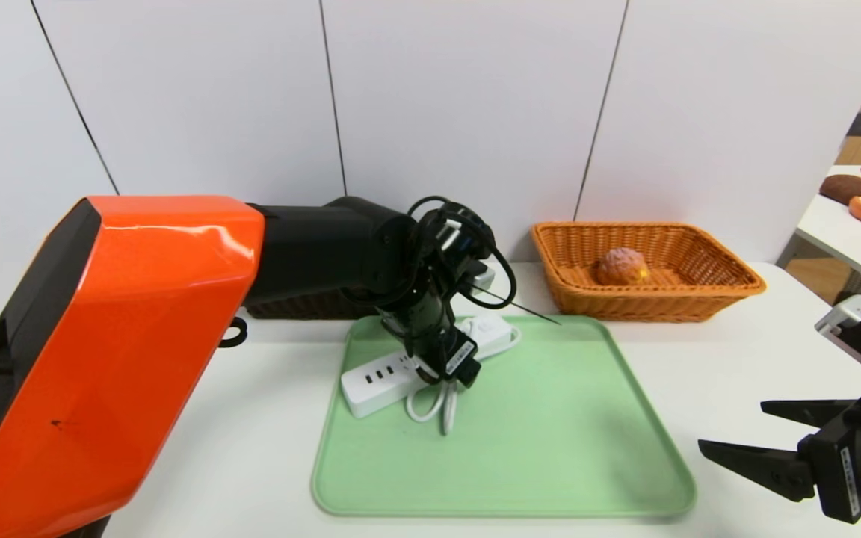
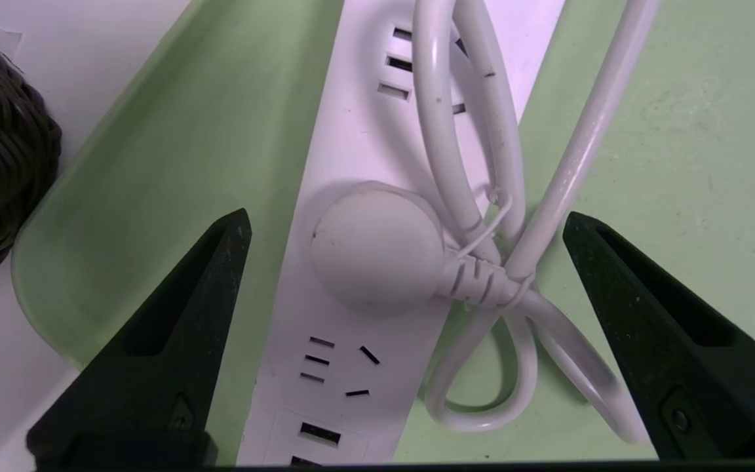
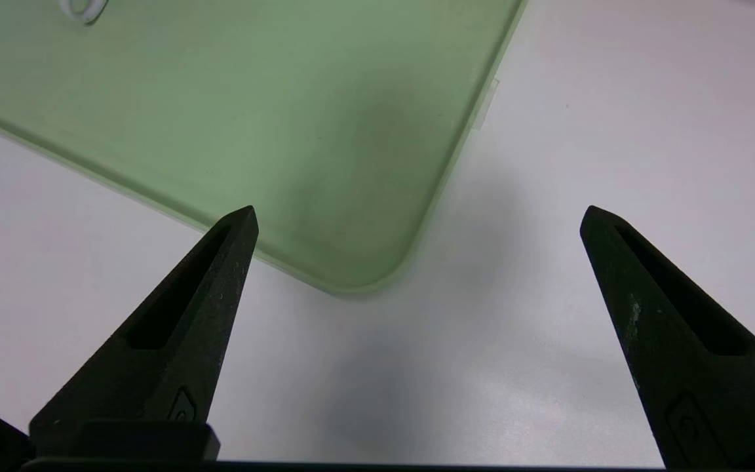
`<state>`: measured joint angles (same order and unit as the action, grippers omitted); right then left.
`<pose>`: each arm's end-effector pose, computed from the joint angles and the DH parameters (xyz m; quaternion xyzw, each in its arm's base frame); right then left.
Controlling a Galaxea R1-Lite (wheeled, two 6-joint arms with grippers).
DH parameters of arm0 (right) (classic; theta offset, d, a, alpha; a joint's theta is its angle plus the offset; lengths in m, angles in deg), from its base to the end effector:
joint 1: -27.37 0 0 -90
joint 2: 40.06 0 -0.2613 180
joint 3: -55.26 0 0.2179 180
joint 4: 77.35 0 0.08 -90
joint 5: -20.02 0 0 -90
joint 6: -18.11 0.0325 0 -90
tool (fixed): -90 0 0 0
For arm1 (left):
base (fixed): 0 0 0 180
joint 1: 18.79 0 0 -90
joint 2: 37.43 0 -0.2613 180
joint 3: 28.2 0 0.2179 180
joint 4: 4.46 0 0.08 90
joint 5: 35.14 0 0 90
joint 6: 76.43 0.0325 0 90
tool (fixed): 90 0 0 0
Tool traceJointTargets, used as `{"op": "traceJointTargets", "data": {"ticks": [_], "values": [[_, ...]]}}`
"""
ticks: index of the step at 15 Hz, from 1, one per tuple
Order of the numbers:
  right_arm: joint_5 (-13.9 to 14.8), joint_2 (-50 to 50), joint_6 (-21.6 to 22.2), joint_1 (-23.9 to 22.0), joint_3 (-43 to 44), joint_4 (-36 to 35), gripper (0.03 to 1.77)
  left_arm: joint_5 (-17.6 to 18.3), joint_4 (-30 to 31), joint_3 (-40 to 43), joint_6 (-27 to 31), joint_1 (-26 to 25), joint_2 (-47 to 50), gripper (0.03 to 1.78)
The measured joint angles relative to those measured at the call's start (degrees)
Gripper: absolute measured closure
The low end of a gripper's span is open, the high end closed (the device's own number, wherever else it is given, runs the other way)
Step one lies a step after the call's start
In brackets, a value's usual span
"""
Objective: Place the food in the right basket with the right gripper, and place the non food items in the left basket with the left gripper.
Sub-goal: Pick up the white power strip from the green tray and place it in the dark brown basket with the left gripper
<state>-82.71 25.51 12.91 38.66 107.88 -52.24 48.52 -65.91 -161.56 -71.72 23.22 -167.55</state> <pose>0.1871 0.0447 0.1202 -0.0379 0.3168 0.2113 0.9239 0.3331 -0.2952 0.1167 0.2332 0.4324 -0.2856 0.8229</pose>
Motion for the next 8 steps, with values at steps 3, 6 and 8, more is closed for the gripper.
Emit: {"op": "traceJointTargets", "data": {"ticks": [3, 6, 8], "values": [[-0.04, -0.02, -0.02, -0.07, -0.05, 0.01, 0.1, 0.04, 0.02, -0.02, -0.13, 0.0, -0.41, 0.12], [-0.02, -0.02, -0.02, -0.07, -0.09, 0.04, 0.1, 0.12, 0.02, -0.02, -1.01, 0.0, -0.66, 0.12], [-0.02, -0.02, -0.02, -0.07, -0.06, 0.0, 0.1, 0.23, -0.07, -0.02, -1.54, 0.0, -0.72, 0.12]]}}
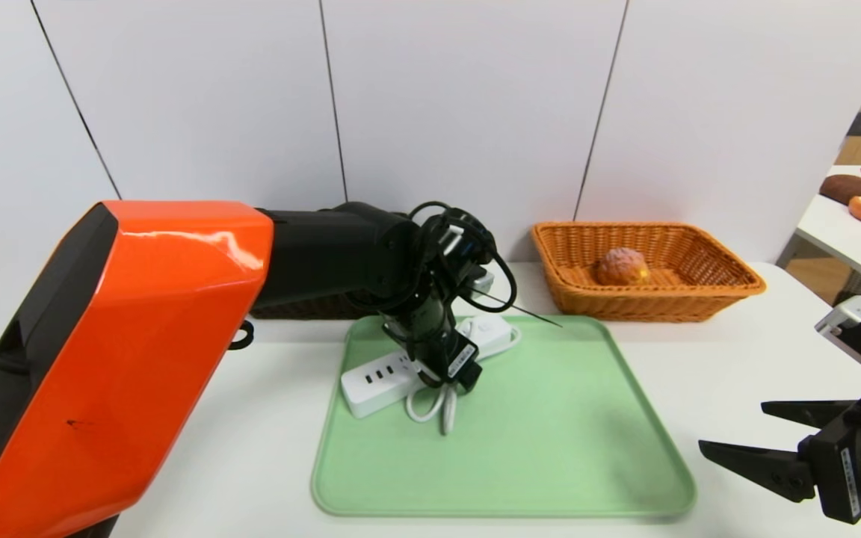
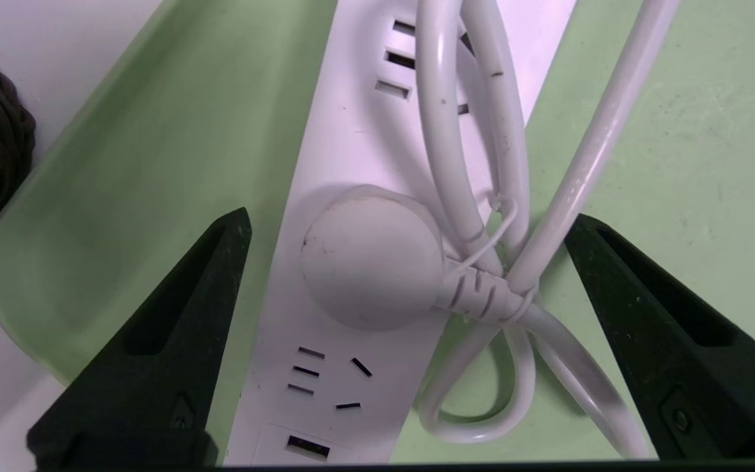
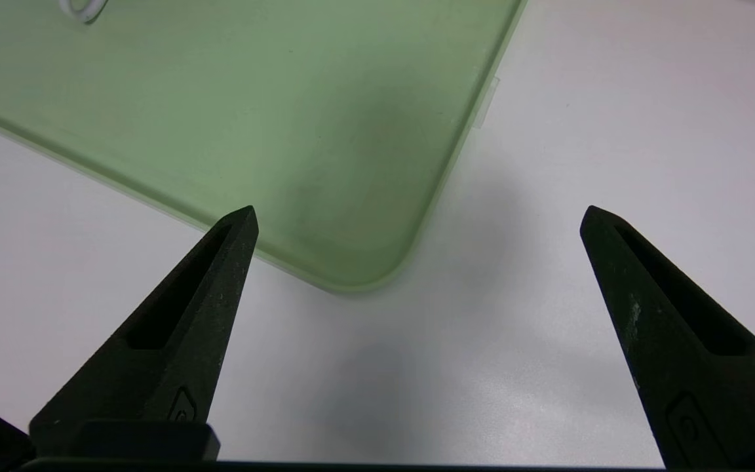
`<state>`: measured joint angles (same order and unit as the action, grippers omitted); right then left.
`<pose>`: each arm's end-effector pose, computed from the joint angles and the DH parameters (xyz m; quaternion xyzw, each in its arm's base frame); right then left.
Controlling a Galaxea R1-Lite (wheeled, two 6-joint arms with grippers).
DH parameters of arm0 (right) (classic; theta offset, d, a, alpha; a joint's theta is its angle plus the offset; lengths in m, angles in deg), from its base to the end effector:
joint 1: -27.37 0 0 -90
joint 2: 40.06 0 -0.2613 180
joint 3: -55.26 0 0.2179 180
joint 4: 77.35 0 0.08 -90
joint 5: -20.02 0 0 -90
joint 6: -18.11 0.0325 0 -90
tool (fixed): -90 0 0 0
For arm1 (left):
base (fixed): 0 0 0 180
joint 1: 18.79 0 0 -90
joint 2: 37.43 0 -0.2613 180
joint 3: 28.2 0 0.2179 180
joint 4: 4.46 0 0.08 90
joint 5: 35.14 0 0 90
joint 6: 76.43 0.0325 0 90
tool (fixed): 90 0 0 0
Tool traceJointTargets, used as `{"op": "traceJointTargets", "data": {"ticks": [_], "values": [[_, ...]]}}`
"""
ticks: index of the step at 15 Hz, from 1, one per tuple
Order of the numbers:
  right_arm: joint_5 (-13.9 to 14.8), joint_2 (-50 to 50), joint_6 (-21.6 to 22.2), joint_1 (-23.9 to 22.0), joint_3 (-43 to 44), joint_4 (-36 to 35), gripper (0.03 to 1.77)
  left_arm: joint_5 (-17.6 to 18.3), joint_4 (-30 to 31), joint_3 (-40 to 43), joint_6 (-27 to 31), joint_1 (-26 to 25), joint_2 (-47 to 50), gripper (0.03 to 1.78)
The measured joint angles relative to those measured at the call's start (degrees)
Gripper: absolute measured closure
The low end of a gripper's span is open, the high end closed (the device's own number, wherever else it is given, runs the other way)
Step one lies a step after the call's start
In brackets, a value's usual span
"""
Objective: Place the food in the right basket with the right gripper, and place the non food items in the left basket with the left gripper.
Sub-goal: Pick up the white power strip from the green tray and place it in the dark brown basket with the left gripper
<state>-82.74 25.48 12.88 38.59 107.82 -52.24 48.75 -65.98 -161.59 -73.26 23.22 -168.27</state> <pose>0.1870 0.0444 0.1200 -0.0378 0.3170 0.2111 0.9239 0.3340 -0.2962 0.1111 0.2235 0.4418 -0.2806 0.8222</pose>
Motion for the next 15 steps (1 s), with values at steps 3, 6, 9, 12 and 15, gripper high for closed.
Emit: {"op": "traceJointTargets", "data": {"ticks": [3, 6, 9, 12, 15], "values": [[0.02, 0.0, 0.0, 0.0, 0.04, 0.0, 0.1, 0.22, 0.0, 0.0, -0.41, -0.09, 0.05, 0.12], [0.0, 0.0, 0.0, 0.0, 0.06, 0.0, 0.1, 0.35, -0.22, 0.0, -0.89, -0.2, 0.09, 0.12], [0.02, 0.0, 0.02, 0.0, 0.06, 0.04, 0.1, 0.35, -0.28, 0.22, -0.96, -0.34, 0.06, 0.12], [-0.06, 0.0, 0.0, 0.02, 0.12, -0.02, 0.1, 0.46, -0.11, 0.24, -1.63, -0.34, 0.06, 0.46], [-0.01, 0.0, 0.0, 0.0, 0.15, -0.02, 0.1, 0.49, -0.11, 0.24, -1.61, -0.34, 0.09, 0.73]]}}
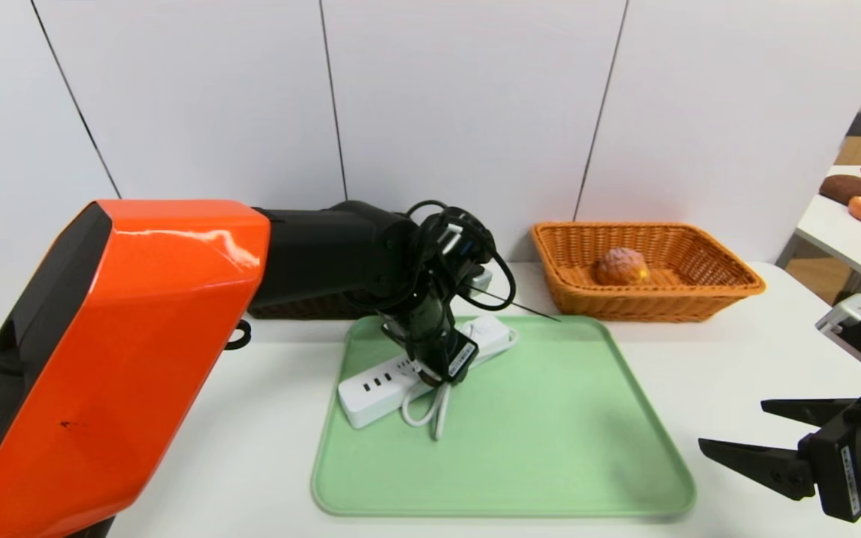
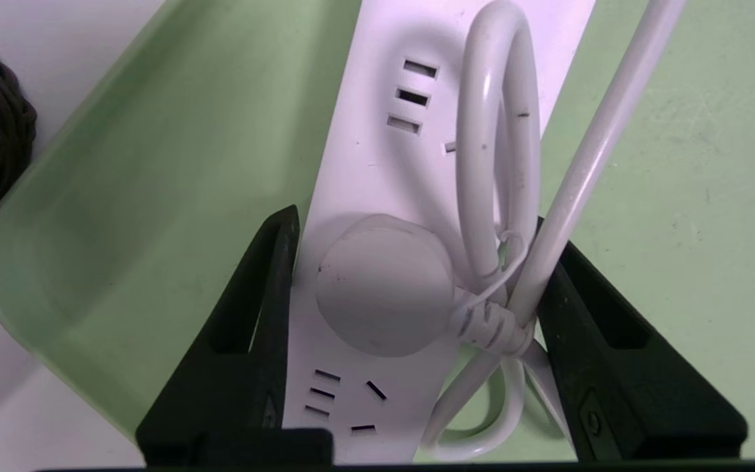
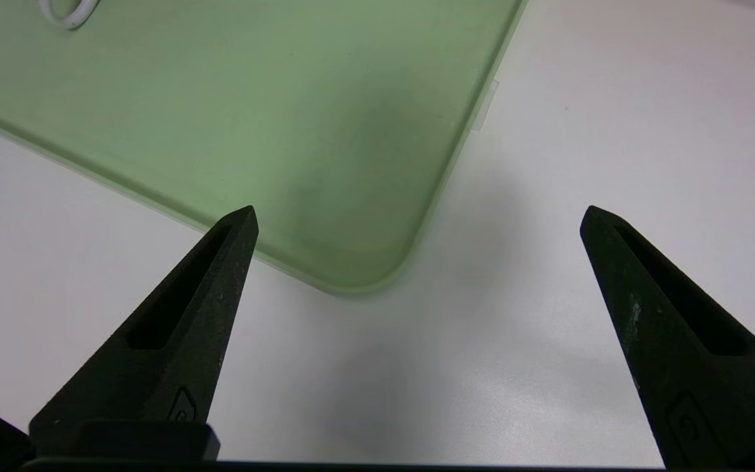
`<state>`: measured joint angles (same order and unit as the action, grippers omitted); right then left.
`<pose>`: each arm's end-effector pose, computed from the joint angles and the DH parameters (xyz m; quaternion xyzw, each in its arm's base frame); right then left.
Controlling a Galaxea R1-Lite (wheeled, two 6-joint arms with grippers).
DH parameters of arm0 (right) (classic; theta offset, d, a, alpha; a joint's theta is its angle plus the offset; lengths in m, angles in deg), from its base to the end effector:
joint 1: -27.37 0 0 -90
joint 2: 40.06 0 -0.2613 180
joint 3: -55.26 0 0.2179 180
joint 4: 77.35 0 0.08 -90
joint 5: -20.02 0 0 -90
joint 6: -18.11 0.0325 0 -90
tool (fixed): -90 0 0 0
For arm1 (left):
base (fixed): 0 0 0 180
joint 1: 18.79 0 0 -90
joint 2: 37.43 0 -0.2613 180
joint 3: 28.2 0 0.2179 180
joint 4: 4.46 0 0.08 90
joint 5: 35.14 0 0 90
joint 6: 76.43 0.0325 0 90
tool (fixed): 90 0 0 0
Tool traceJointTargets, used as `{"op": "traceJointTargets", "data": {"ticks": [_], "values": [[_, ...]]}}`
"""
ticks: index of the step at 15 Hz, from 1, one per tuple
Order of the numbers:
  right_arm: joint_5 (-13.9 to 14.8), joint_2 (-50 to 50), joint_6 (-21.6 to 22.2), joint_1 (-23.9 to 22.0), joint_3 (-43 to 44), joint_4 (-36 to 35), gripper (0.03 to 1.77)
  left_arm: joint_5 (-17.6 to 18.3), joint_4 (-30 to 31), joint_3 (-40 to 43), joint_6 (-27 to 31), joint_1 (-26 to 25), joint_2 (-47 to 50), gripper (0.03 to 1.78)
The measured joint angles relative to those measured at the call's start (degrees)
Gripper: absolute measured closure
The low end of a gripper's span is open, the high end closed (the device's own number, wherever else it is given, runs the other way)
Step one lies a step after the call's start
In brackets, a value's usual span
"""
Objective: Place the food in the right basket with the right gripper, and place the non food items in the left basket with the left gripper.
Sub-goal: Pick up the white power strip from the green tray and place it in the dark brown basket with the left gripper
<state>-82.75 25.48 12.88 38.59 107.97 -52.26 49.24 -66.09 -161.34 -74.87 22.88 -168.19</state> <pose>0.1873 0.0445 0.1208 -0.0378 0.3156 0.2112 0.9243 0.3351 -0.2940 0.1104 0.2095 0.4491 -0.2751 0.8238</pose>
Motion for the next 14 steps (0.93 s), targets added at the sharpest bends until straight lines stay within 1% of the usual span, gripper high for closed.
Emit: {"op": "traceJointTargets", "data": {"ticks": [2, 9, 11, 12, 13, 14], "values": [[0.0, 0.0, 0.0, 0.0, 0.06, 0.0, 0.1, -0.02, 0.11, -0.02, -0.02, 0.0, 0.0, 0.79], [-0.02, -0.06, -0.04, -0.09, 0.17, 0.0, 0.1, 0.06, -0.23, 0.09, 0.26, 0.04, 1.62, 0.89], [-0.05, -0.06, -0.04, -0.09, 0.09, 0.0, 0.1, 0.09, -0.43, 0.06, 0.48, 0.09, 2.76, 0.97], [-0.05, -0.06, -0.04, -0.09, 0.09, 0.0, 0.1, 0.11, -0.28, 0.06, 0.65, 0.12, 3.41, 1.09], [-0.16, -0.06, -0.09, -0.09, 0.09, 0.0, 0.1, 0.13, -0.3, 0.04, 0.65, 0.12, 3.96, 1.5], [-0.18, -0.06, -0.06, -0.09, 0.09, 0.0, 0.1, 0.11, -0.22, -0.05, 0.69, 0.22, 4.41, 1.64]]}}
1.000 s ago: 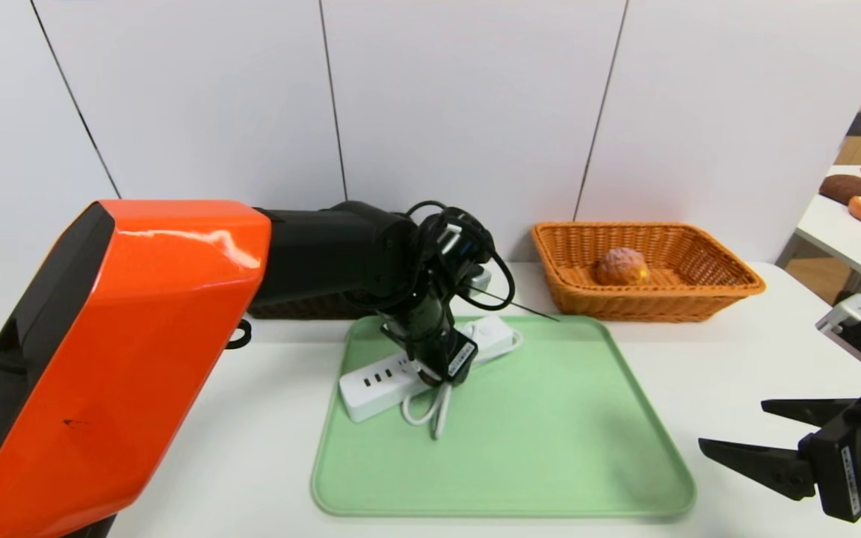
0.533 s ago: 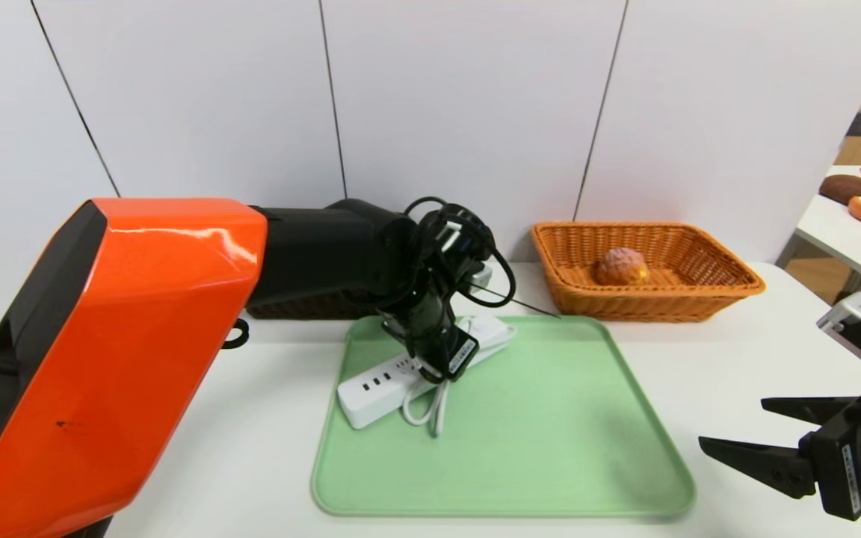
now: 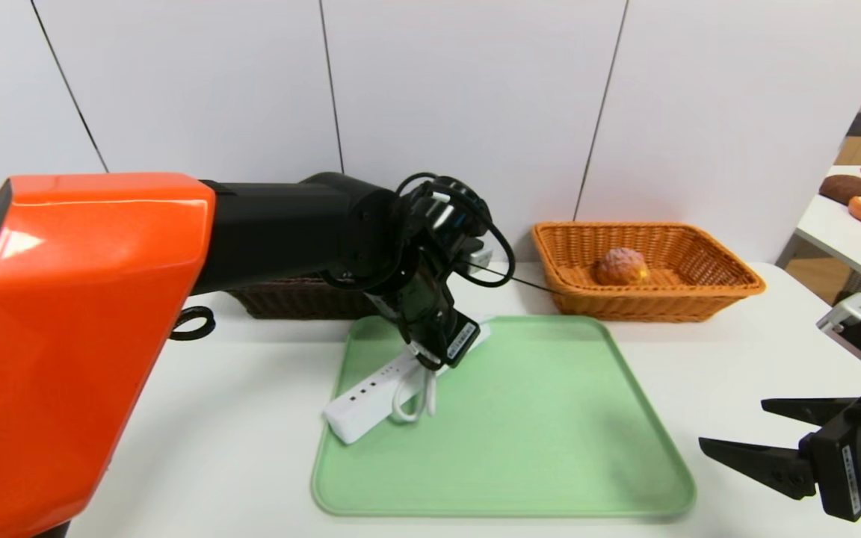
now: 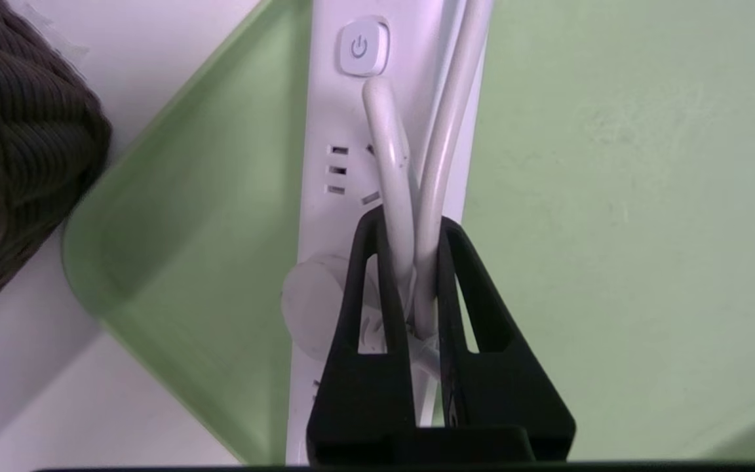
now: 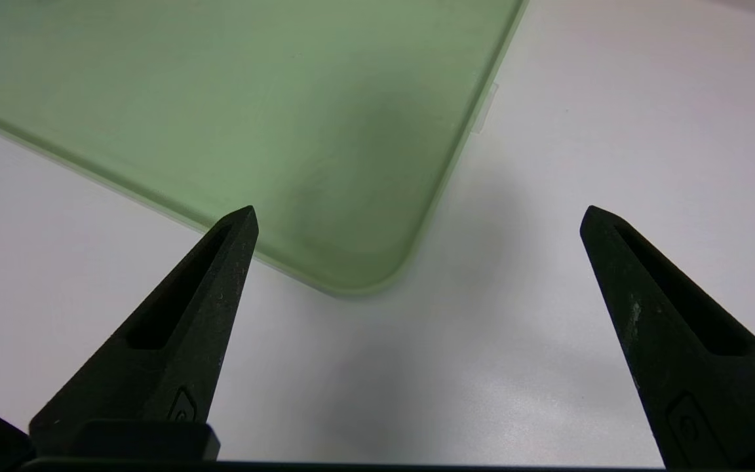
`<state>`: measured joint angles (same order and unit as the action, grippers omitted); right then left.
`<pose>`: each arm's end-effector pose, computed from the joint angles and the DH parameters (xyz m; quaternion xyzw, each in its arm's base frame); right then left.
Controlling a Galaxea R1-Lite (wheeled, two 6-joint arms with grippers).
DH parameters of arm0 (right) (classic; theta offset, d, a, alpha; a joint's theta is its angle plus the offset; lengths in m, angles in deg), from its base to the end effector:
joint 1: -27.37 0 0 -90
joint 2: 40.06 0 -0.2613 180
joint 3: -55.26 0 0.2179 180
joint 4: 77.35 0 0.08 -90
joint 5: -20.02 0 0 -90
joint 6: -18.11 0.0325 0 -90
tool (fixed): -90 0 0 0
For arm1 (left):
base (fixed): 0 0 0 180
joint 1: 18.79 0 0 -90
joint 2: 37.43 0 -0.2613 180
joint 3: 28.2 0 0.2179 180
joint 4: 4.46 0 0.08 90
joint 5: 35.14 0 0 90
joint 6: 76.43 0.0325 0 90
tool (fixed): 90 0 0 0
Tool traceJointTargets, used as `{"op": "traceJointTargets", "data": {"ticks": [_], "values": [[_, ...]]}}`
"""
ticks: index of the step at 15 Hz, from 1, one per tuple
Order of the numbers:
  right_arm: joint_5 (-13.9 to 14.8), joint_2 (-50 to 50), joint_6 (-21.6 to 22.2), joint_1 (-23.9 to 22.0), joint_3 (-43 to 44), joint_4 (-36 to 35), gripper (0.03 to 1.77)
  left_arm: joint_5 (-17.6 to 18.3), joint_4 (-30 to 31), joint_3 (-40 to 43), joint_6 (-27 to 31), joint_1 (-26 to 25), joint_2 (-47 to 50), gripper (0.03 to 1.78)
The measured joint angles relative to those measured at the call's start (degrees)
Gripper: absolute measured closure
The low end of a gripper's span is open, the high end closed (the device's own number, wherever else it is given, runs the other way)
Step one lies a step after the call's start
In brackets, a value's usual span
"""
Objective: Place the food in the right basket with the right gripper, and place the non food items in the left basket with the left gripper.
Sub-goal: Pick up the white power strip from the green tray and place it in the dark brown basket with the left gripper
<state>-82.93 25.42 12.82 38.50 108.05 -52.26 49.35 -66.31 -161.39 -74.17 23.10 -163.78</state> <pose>0.1874 0.0443 0.1215 -0.0376 0.3143 0.2121 0.9246 0.3264 -0.2886 0.1444 0.2022 0.4173 -0.2852 0.8388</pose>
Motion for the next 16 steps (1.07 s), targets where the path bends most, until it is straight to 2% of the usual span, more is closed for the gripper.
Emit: {"op": "traceJointTargets", "data": {"ticks": [16], "values": [[-0.11, -1.0, 0.0, 0.09, 0.07, 0.0, 0.1, -0.13, 0.33, -0.2, 0.2, 0.23, 7.61, 1.64]]}}
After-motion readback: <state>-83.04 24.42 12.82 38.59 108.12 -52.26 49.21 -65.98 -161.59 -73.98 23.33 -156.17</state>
